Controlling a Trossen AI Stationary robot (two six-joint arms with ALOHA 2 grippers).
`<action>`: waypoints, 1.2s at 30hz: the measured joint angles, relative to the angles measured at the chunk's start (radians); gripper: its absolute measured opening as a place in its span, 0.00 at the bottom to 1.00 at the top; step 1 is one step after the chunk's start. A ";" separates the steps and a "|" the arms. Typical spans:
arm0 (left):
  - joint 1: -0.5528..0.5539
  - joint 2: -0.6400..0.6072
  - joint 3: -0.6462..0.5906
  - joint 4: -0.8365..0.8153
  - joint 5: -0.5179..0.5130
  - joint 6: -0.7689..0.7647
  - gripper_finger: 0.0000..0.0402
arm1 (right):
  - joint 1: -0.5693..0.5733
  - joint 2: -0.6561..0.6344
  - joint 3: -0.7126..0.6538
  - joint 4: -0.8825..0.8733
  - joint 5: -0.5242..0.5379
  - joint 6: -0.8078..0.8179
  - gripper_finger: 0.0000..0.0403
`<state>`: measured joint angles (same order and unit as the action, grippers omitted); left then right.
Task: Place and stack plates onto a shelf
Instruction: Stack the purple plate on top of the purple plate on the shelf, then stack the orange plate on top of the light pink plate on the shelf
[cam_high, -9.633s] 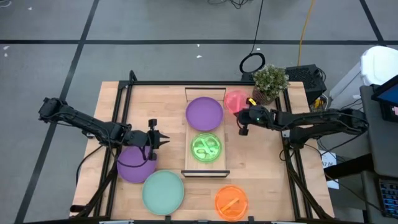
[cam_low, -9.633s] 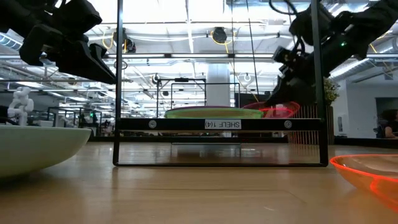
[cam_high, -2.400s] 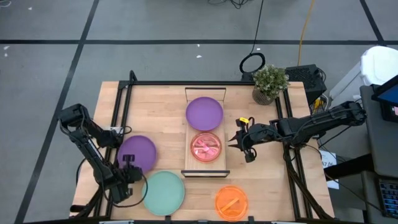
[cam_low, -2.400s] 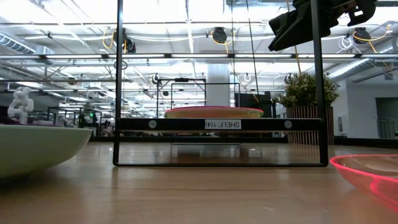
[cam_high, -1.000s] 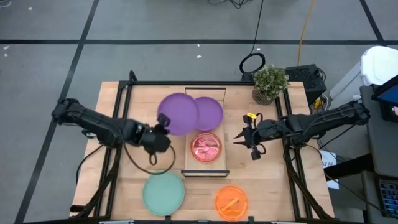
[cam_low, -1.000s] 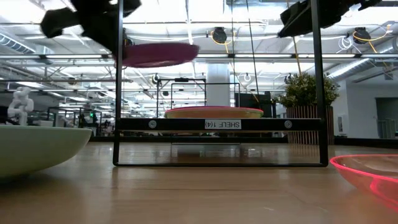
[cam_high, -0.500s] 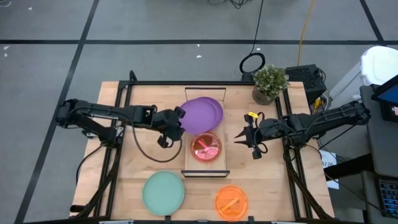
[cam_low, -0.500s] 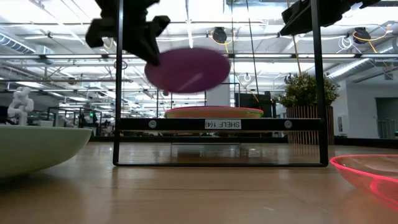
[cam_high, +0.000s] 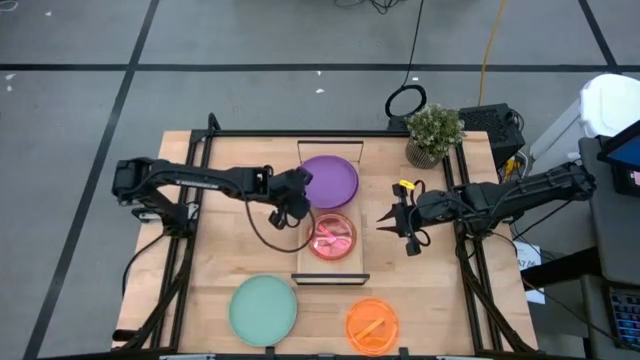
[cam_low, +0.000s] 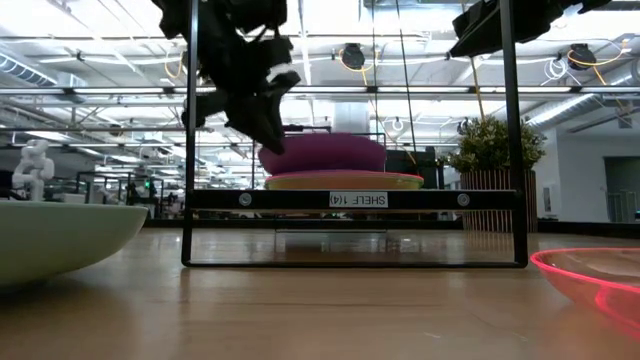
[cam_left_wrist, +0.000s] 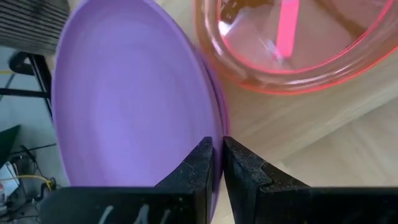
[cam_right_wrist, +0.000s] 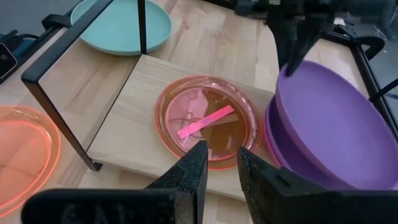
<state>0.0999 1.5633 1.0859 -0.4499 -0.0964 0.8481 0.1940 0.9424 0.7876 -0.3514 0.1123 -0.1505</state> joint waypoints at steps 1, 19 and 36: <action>0.008 0.008 0.000 0.003 0.000 0.006 0.09 | 0.000 0.000 0.000 0.000 0.000 -0.001 0.18; 0.027 0.054 0.000 0.061 -0.006 -0.024 0.13 | 0.000 0.000 0.000 0.001 0.000 -0.011 0.18; -0.050 0.012 0.000 0.141 -0.174 -0.220 0.52 | 0.151 0.009 0.000 -0.059 0.049 0.219 0.18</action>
<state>0.0496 1.5757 1.0855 -0.3092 -0.2701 0.6277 0.3445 0.9513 0.7872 -0.4102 0.1615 0.0681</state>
